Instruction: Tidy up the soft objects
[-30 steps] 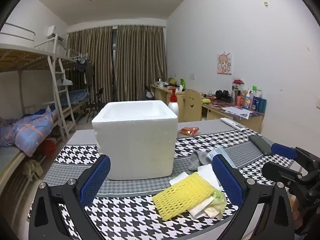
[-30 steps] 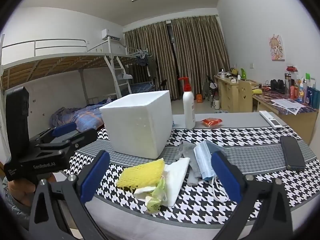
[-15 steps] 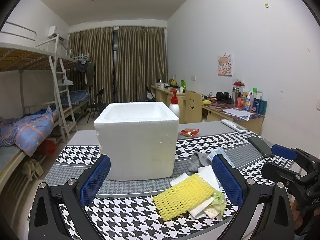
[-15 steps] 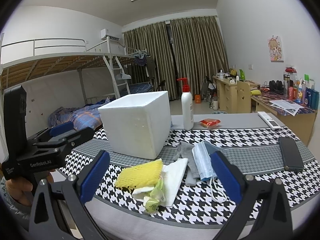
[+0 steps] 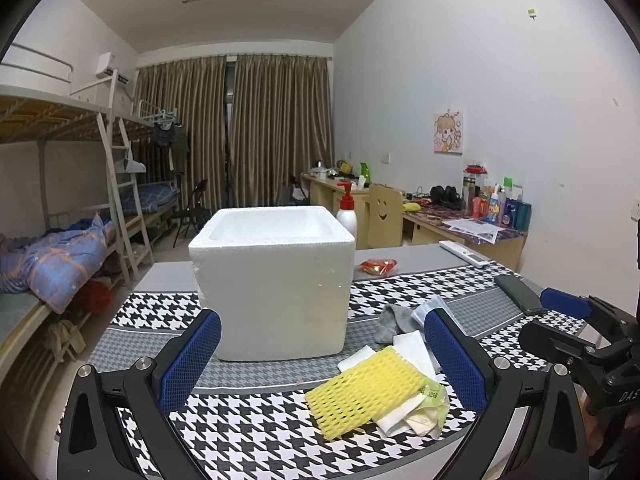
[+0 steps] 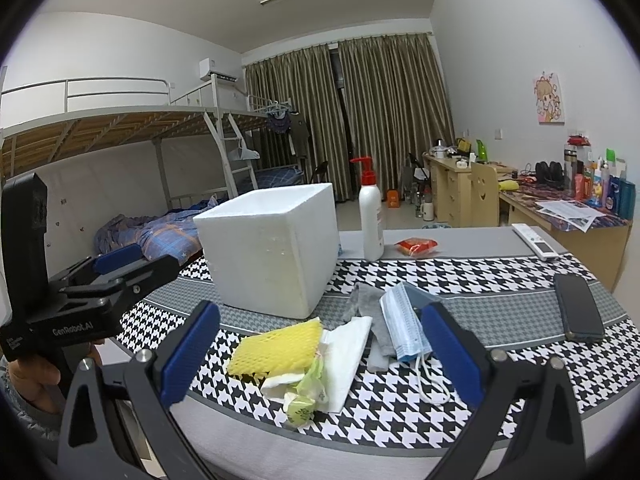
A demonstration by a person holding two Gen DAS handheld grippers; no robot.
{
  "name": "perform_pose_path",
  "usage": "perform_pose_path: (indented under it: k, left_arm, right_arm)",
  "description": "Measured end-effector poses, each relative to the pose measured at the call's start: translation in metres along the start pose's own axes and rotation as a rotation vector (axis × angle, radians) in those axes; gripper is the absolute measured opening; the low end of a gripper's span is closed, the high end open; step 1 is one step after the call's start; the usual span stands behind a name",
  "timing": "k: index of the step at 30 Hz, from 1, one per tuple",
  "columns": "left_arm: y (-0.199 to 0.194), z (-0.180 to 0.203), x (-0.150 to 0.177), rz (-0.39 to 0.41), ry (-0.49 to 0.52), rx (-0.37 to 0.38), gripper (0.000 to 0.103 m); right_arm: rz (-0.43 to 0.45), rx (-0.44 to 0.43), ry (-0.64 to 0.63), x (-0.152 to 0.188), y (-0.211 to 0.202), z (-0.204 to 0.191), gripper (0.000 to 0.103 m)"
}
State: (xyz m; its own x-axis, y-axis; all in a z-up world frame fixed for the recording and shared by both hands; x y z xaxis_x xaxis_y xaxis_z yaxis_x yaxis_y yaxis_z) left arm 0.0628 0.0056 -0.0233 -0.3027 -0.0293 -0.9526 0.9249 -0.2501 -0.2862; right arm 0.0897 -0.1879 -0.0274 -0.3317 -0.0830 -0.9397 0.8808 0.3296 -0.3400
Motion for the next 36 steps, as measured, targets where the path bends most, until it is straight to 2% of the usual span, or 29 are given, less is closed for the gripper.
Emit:
perform_pose_path:
  k: [28, 36]
  left_arm:
    - [0.001, -0.004, 0.000, -0.001, -0.012, 0.015, 0.102]
    - [0.009, -0.004, 0.003, -0.019, -0.009, 0.020, 0.102]
  right_arm:
    - [-0.005, -0.022, 0.002, -0.002, 0.003, -0.001, 0.102]
    - [-0.030, -0.001, -0.005, 0.003, 0.013, 0.001, 0.103]
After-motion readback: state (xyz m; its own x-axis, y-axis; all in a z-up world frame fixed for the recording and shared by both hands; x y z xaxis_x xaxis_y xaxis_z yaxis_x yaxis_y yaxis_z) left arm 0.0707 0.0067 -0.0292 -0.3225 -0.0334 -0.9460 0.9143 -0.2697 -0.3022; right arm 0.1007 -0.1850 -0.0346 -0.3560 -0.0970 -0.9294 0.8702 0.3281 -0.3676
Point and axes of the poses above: each gripper's, at about its wrist camera, not at the fingertips, and y roughly the way its jaws point, z to its right, x to its underside, the point moved 7 cm from there along y, roughly the way its jaws point, and after that the axes turned 14 degrees about x, right-handed, at the moved point
